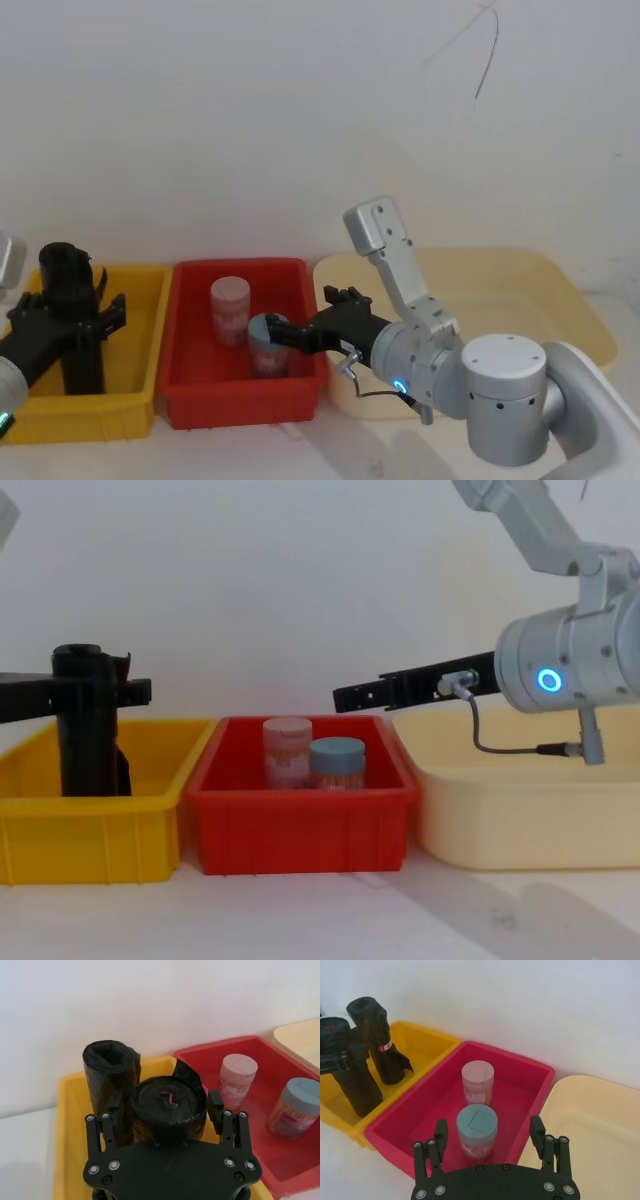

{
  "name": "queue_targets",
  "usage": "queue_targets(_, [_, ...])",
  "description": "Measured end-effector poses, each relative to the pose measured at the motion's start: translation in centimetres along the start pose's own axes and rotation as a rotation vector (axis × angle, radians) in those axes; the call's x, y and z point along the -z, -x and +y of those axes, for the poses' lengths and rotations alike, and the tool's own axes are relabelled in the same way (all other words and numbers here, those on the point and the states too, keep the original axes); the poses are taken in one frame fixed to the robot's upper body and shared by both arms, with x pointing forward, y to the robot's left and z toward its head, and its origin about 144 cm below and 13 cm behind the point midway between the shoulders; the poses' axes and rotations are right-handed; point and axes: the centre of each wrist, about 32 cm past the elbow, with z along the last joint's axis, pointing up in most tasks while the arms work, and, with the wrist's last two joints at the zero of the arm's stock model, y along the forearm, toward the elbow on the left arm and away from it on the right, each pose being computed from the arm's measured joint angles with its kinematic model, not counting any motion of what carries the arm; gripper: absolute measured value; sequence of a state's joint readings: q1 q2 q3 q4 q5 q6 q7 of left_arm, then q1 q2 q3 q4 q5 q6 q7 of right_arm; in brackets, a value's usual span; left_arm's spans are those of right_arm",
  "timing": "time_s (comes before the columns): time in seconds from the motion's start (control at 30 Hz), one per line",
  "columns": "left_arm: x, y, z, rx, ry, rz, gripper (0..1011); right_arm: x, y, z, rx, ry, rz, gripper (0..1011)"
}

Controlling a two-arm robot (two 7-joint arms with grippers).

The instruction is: Pick up the garbage bag with the one hand and transfer it to the other hand.

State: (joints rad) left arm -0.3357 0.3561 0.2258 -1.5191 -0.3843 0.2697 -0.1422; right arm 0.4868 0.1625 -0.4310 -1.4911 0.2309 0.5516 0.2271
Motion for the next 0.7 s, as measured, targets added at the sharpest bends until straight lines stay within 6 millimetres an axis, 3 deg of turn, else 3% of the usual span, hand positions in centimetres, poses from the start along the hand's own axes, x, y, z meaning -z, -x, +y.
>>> queue_targets(0.1, [0.1,-0.1,-0.4,0.004,-0.002,0.001,992,0.1,-0.2,0.0,0.002,0.001,0.002,1002])
queue_targets(0.33, [0.2,-0.1,-0.8,0.008,-0.006,0.002,865,0.1,-0.4,0.0,-0.001,0.0,0.005,1002])
queue_targets(0.57, [0.3,-0.2,-1.1,0.012,-0.008,0.003,628,0.3,-0.1,-0.1,-0.013,0.003,0.0,1001])
queue_targets(0.7, [0.3,-0.2,-1.2,0.012,-0.009,0.003,544,0.5,0.3,-0.2,-0.023,0.007,-0.007,1001])
